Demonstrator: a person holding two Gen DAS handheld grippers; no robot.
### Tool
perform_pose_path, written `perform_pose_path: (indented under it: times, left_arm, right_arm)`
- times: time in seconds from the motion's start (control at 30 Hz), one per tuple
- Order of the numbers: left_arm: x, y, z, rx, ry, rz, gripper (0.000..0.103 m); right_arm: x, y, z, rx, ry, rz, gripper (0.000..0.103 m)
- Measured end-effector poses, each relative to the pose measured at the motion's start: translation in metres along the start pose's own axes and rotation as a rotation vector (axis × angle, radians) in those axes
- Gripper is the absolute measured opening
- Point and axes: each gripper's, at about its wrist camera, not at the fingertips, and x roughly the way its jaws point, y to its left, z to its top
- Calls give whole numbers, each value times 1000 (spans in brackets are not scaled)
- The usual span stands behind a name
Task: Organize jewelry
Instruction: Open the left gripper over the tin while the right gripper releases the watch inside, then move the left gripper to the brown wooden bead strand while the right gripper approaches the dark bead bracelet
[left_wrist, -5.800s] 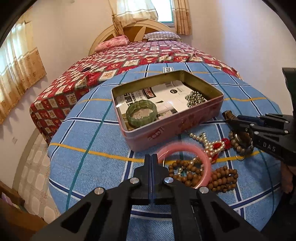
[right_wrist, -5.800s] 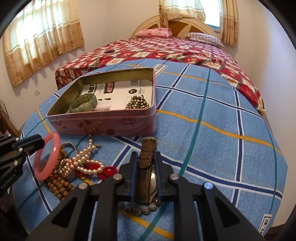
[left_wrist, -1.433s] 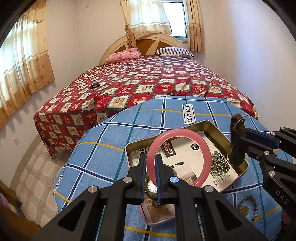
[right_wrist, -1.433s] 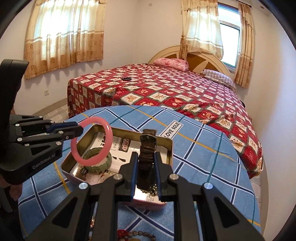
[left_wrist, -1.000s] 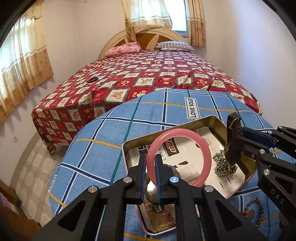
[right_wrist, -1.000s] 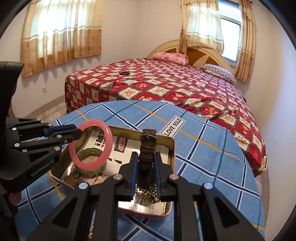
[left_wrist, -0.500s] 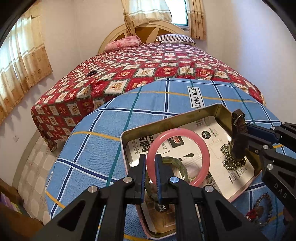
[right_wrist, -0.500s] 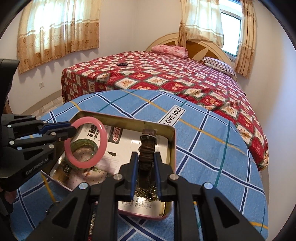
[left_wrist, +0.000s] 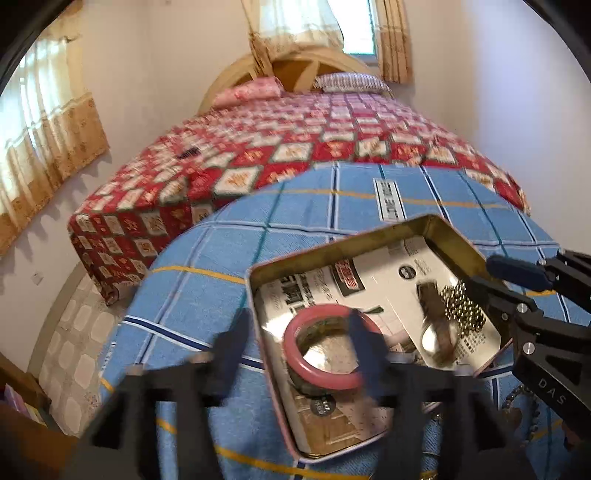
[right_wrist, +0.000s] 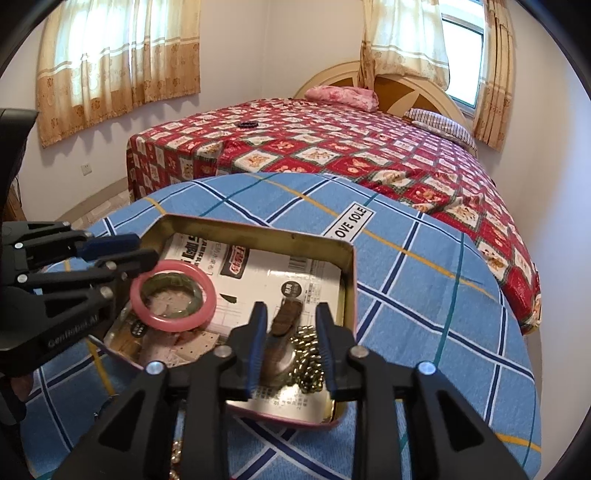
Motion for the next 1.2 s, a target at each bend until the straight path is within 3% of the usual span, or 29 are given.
perform_pose_path:
  times: [0.2, 0.53, 0.8, 1.2]
  left_arm:
    - [-18, 8, -11, -15, -10, 1, 67]
    - [-43, 13, -60, -1, 43, 44, 67]
    - [-55, 1, -96, 18, 90, 17, 67]
    - [-74, -26, -109, 22, 92, -63, 67]
  right_arm:
    - [-17, -2, -6, 12, -17, -5, 40]
    - [-44, -6, -39, -5, 7, -46, 46]
    - [-57, -16, -77, 42, 61, -72, 48]
    - [-60, -8, -99, 49, 89, -57, 48]
